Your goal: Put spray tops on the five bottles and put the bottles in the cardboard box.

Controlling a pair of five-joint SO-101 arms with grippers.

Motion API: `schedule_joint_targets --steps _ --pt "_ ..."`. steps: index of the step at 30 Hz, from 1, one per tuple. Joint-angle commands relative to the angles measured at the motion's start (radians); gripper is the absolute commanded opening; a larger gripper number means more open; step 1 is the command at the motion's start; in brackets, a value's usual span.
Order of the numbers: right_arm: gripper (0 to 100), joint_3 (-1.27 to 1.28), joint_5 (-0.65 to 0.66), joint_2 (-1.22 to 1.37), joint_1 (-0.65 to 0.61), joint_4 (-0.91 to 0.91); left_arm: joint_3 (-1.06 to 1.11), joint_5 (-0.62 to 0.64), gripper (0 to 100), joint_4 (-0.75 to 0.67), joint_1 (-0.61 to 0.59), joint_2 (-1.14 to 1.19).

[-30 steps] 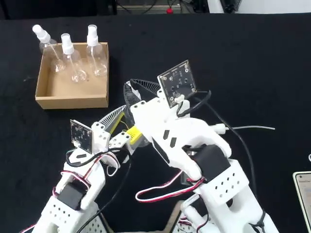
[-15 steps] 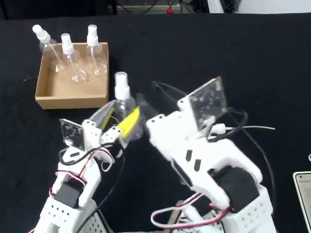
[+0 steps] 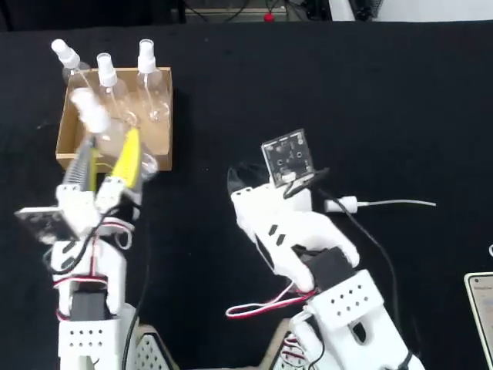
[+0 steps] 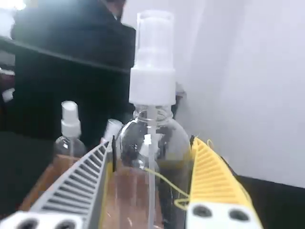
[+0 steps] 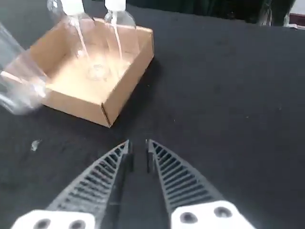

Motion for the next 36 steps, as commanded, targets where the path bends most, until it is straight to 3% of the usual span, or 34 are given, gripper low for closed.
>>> schedule_joint_targets --steps 1,6,15,22,30,36 --pt "4.3 0.013 0.005 0.004 -0.018 -0.044 0.016 -0.127 8 -0.121 -0.073 -0.002" --pt "4.3 0.044 0.005 0.004 -0.066 -0.044 0.016 -0.245 8 -0.163 -0.073 0.000" --pt "4.3 0.065 0.005 0.004 -0.071 -0.055 -0.033 -0.253 8 -0.161 -0.079 0.009" --pt "4.3 0.124 0.005 0.004 -0.071 -0.143 -0.203 -0.255 8 -0.181 -0.081 0.269" --pt "4.3 0.128 0.005 0.004 -0.068 -0.144 -0.325 -0.255 8 -0.629 -0.151 0.838" --pt "4.3 0.128 0.005 0.004 -0.068 -0.144 -0.329 -0.253 8 -0.904 -0.160 1.134"
